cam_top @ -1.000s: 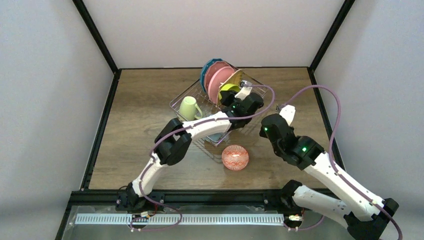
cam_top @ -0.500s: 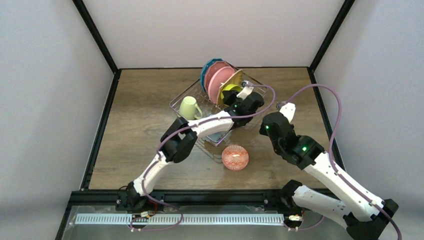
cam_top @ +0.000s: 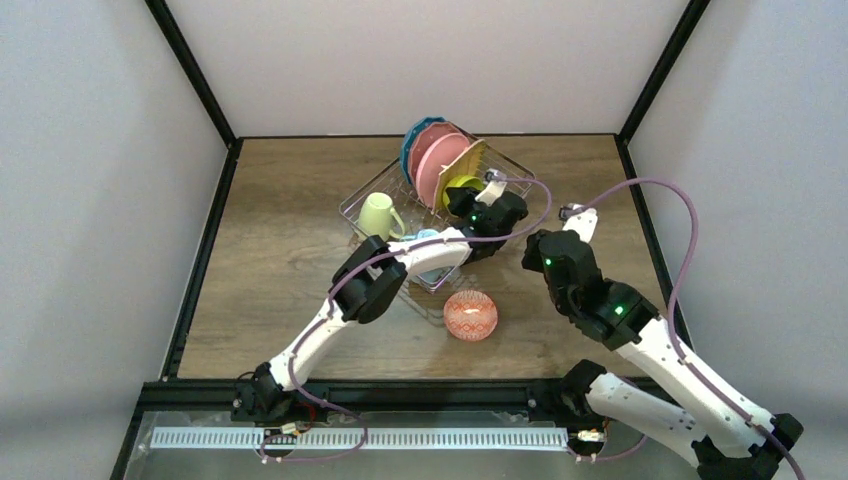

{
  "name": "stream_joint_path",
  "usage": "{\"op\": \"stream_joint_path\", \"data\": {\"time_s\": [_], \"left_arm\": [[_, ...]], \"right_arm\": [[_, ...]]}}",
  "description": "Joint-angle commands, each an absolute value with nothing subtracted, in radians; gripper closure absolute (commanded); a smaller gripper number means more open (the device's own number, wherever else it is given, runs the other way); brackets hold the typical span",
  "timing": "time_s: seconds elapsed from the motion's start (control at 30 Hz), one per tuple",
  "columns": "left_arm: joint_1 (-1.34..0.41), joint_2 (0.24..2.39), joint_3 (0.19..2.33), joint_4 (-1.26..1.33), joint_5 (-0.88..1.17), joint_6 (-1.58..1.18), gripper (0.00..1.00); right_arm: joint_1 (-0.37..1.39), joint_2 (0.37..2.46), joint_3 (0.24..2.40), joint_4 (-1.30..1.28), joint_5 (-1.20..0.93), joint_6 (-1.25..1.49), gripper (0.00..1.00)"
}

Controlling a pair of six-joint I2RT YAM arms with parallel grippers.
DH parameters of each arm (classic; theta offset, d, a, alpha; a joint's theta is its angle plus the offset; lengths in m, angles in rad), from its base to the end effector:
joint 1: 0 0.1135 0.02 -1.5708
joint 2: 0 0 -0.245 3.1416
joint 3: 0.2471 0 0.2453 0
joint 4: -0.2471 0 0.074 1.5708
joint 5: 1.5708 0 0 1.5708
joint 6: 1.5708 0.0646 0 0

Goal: Load the mixed dishes into the dish rack
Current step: Place the bowl on the dish rack.

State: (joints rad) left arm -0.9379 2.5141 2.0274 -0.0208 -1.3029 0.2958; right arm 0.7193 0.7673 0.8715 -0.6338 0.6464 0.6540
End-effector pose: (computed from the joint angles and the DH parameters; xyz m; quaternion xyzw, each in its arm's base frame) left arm 0.3674 -0.3955 0.1549 0.1458 0.7369 0.3687 0.5475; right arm 0.1628 0.0909 0.3046 0.1310 0.8273 0.0859 0.5394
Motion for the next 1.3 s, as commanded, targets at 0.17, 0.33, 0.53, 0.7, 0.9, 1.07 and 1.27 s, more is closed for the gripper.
{"op": "stream_joint_path", "data": {"time_s": [0.17,0.33,0.53,0.7,0.9,1.07,1.27], "left_arm": [[-0.912,2.561,2.06,0.212,-1.391,0.435,0.97],[-0.912,2.571,2.059,0.263,-1.387,0.482,0.97],[-0.912,2.611,2.045,0.362,-1.397,0.577,0.97],[-0.912,2.641,2.035,0.473,-1.395,0.677,0.97],[-0.902,2.661,2.026,0.532,-1.397,0.733,0.97],[-0.897,2.669,2.016,0.606,-1.403,0.799,0.97],[-0.892,2.682,2.016,0.665,-1.41,0.854,0.97]], "right_arm": [[0.716,0.686,0.728,-0.512,0.628,0.652,0.28],[0.717,0.649,0.676,-0.478,0.627,0.654,0.28],[0.717,0.596,0.601,-0.422,0.622,0.665,0.28],[0.718,0.554,0.556,-0.396,0.626,0.669,0.28],[0.717,0.525,0.532,-0.365,0.629,0.67,0.28],[0.717,0.52,0.512,-0.341,0.629,0.67,0.28],[0.717,0.504,0.497,-0.321,0.625,0.673,0.28]]}}
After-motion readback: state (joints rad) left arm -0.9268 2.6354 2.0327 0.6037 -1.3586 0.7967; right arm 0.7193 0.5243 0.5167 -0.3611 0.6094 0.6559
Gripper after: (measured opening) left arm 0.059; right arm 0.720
